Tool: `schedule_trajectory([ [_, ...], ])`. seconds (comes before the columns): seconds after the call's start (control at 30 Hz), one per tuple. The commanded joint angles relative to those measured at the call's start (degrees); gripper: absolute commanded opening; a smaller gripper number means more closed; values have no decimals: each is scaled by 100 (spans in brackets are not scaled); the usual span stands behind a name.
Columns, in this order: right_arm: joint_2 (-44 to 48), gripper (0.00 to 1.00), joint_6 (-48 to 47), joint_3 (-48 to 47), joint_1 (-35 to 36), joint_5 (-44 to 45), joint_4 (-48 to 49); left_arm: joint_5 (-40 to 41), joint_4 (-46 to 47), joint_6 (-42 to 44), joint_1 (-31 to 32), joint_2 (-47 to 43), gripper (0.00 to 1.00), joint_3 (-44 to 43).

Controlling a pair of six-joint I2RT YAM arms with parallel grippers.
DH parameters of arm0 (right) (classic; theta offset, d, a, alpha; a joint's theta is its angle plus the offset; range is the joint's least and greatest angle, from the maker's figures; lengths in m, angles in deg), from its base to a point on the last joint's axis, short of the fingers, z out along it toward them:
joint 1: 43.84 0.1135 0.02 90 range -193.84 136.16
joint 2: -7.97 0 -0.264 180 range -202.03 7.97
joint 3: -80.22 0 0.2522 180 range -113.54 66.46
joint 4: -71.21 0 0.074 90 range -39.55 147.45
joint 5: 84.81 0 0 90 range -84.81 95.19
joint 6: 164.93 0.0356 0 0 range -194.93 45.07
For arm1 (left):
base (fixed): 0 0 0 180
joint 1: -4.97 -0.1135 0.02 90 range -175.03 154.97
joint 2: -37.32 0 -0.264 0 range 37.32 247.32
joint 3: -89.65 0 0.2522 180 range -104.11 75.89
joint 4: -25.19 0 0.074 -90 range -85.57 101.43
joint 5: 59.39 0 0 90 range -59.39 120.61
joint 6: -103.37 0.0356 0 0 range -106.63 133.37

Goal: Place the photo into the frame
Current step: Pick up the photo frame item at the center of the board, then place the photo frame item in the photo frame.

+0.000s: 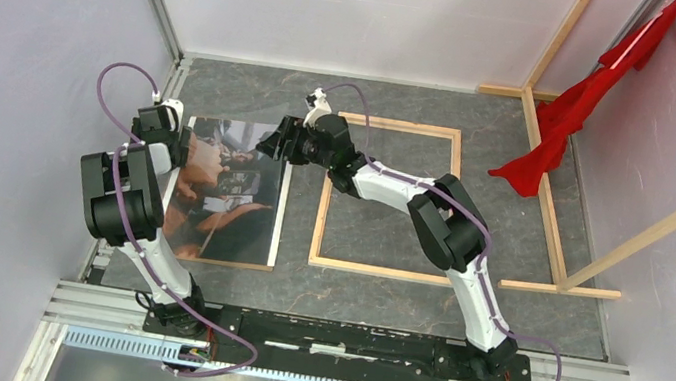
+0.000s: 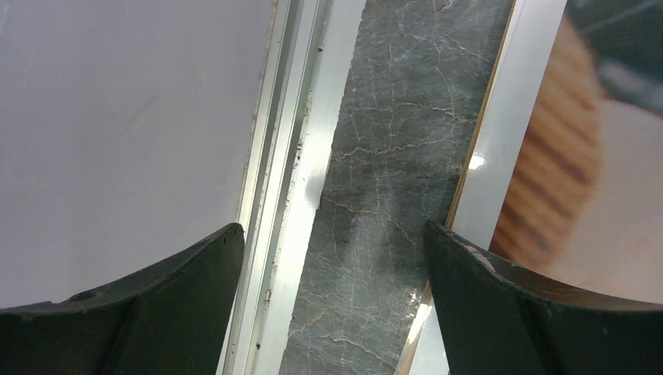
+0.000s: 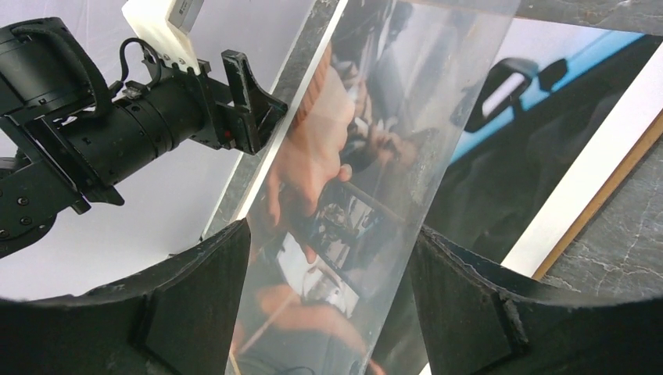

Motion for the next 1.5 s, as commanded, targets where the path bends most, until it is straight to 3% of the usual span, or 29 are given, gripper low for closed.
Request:
schedule_trajectory([
  [0.0, -5, 76, 181, 30, -13, -162, 238, -186, -752, 196, 43, 79, 91, 179],
  [0.23, -134, 54, 199, -58, -53, -54, -96, -316, -1018, 119, -76, 66, 91, 18],
  [0.47, -353, 53, 364, -68, -64, -8, -7, -452, -1264, 151, -146, -96, 91, -91],
  [0.53, -401, 42, 499, -54, -98, -82, 114, -455, -1296, 152, -147, -120, 91, -82],
  [0.7, -71, 0, 506, 40, -286, -246, 109, -510, -1530, 223, -177, -284, 92, -192],
  [0.8, 294, 0, 526, 83, -535, -504, -31, -832, -2203, 184, -209, -395, 99, -642],
  [1.03, 1218, 0, 118, 278, -1359, -1444, -1131, -1742, -3333, 92, -181, -923, 100, -1756],
  [1.23, 2033, 0, -751, 888, -2392, -2274, -2354, -1523, -3546, 166, 676, -1227, 100, -1734],
  [1.47, 2371, 0, -2532, 949, -3299, -2189, -4392, -1358, -3538, -103, 1617, -1148, 100, -1477],
])
